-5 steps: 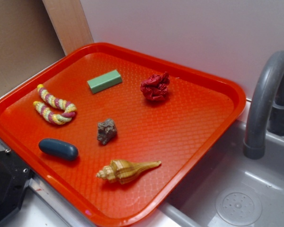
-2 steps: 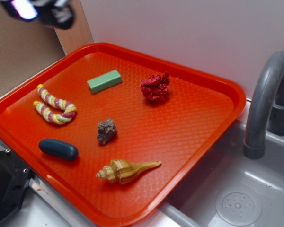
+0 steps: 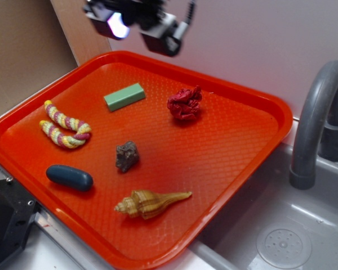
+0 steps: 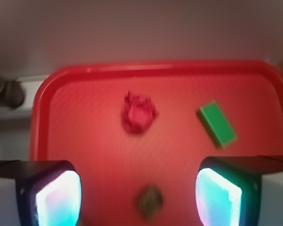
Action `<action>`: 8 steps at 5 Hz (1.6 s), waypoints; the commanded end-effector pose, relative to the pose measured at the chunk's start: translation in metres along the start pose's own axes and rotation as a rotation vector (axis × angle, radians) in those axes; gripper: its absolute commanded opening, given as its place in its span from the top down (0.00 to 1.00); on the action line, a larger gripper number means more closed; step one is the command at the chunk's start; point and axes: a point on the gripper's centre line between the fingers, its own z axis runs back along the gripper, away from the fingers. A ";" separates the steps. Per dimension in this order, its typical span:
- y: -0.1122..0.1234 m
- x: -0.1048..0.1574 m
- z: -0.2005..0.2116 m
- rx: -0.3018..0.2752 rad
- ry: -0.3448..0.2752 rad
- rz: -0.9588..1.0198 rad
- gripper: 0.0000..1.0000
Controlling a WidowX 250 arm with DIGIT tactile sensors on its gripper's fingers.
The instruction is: Grab the red paper.
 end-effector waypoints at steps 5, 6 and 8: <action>-0.002 0.017 -0.134 -0.094 0.003 -0.066 1.00; 0.018 0.012 -0.094 -0.083 0.059 -0.054 1.00; 0.044 -0.005 0.000 0.024 0.132 0.045 1.00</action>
